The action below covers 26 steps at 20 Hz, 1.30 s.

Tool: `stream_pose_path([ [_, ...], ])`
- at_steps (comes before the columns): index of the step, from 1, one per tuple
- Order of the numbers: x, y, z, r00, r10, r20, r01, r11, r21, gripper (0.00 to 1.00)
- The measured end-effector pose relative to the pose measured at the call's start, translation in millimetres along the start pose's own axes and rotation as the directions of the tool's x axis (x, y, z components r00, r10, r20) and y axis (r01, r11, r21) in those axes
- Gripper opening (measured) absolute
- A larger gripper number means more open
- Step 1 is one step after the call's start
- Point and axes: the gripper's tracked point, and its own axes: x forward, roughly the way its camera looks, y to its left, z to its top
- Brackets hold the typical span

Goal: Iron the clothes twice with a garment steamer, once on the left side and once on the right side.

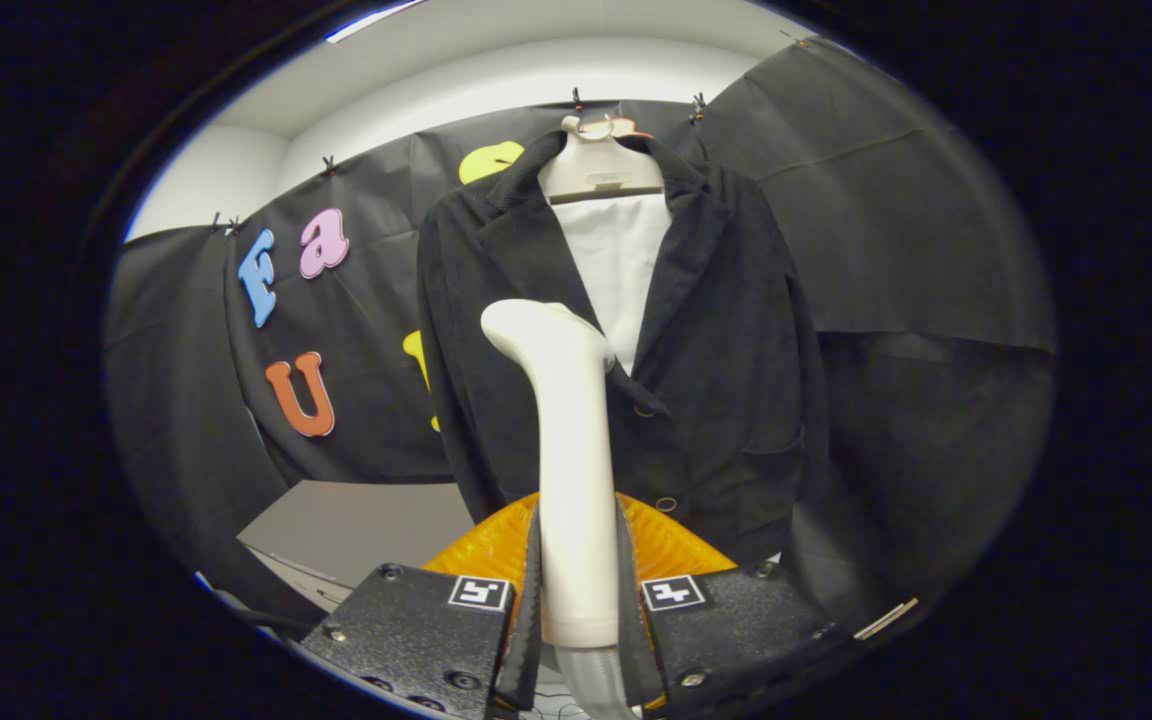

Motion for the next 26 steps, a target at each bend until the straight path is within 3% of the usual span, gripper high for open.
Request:
stream_pose_path([
  [26, 5, -33, -114, 0.974, -0.050, -0.220, 0.052, 0.999, 0.004, 0.35],
])
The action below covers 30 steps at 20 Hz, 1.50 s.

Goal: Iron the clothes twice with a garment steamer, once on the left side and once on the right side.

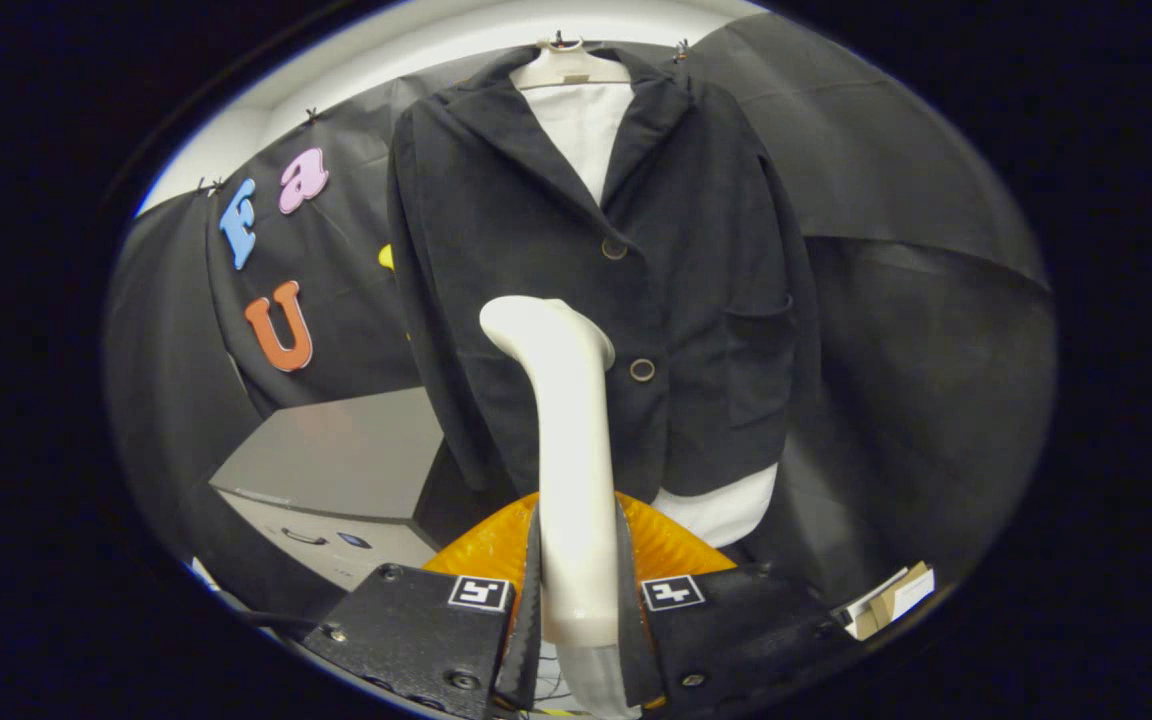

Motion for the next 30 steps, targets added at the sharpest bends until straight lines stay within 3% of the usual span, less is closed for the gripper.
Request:
stream_pose_path([
  [24, 23, -32, -117, 0.977, -0.050, -0.208, 0.052, 0.999, 0.004, 0.35],
  [30, -20, -34, -128, 0.982, -0.062, -0.177, 0.081, 0.991, 0.103, 0.35],
])
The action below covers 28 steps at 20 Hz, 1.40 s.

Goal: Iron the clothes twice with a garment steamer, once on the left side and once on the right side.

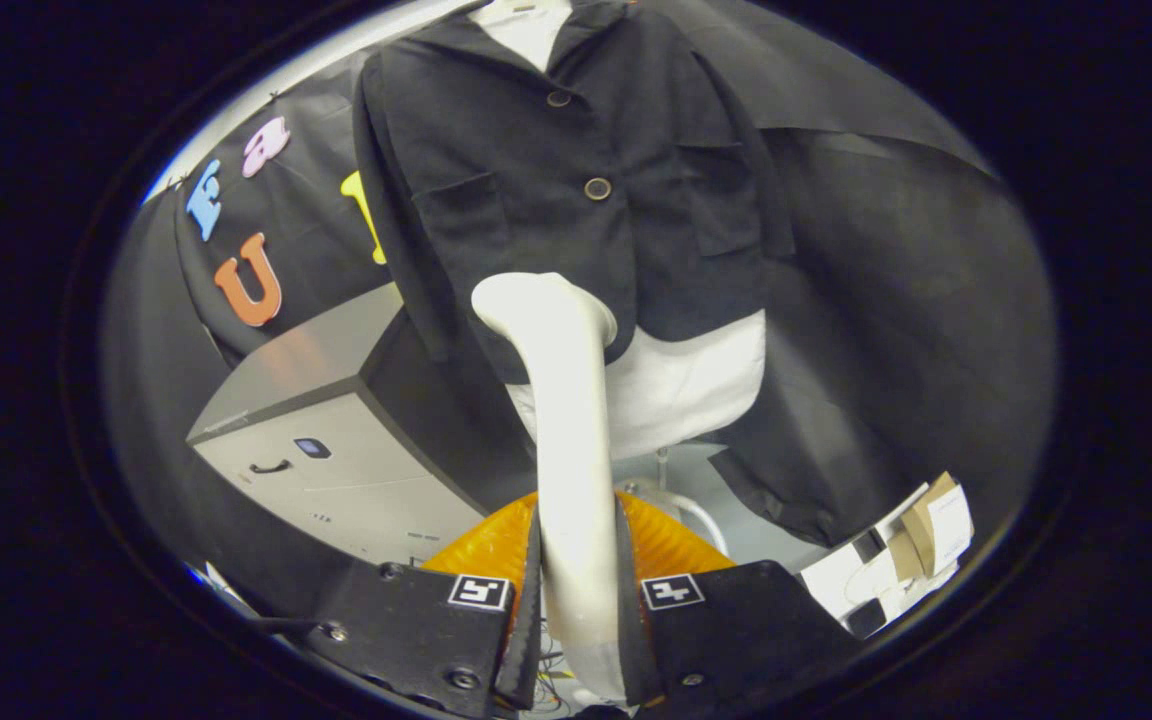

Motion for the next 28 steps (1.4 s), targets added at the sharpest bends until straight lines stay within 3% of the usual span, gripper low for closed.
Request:
stream_pose_path([
  [6, -77, -34, 31, 0.992, -0.038, 0.116, 0.029, 0.996, 0.081, 0.35],
  [14, -158, -83, 140, 0.944, -0.065, 0.324, 0.012, 0.986, 0.164, 0.35],
  [20, -157, -97, 240, 0.911, -0.014, 0.411, -0.055, 0.986, 0.155, 0.35],
  [28, -123, -68, 349, 0.880, 0.103, 0.464, -0.155, 0.985, 0.074, 0.35],
])
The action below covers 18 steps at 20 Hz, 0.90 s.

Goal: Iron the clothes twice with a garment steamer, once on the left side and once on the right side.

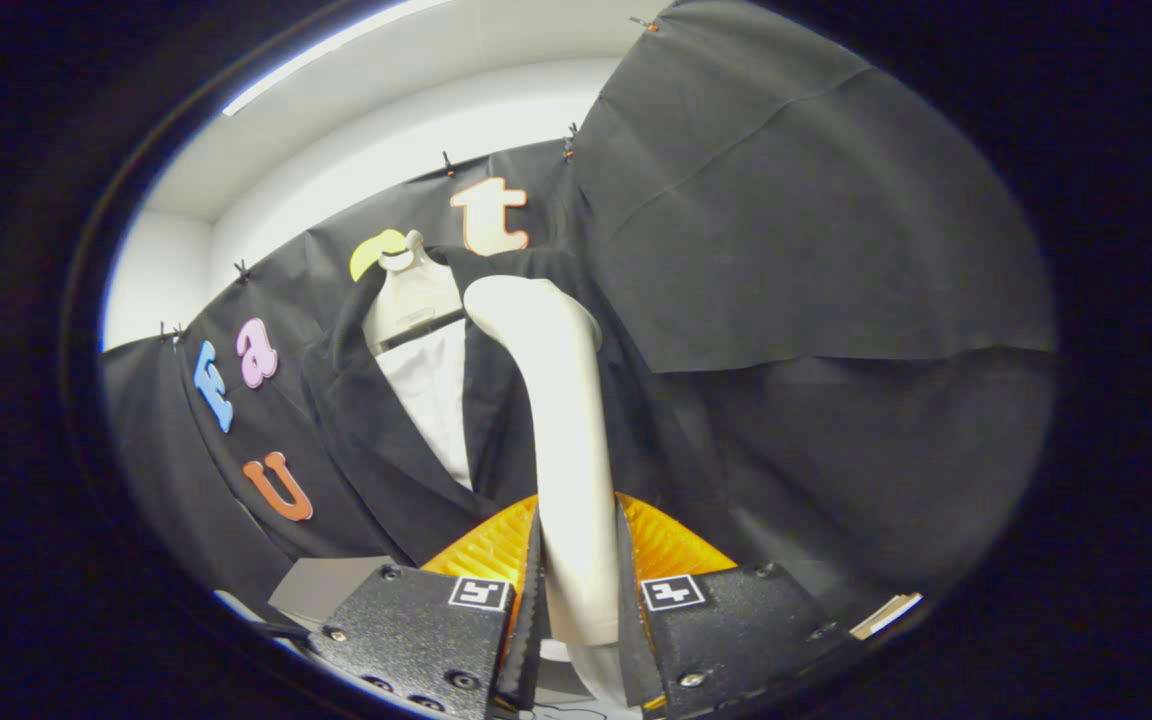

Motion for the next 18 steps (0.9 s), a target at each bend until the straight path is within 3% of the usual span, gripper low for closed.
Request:
stream_pose_path([
  [8, 56, 9, -6, 1.000, -0.008, -0.015, 0.007, 0.998, -0.063, 0.35],
  [18, 58, -22, -45, 0.994, -0.088, -0.069, 0.084, 0.994, -0.067, 0.35],
])
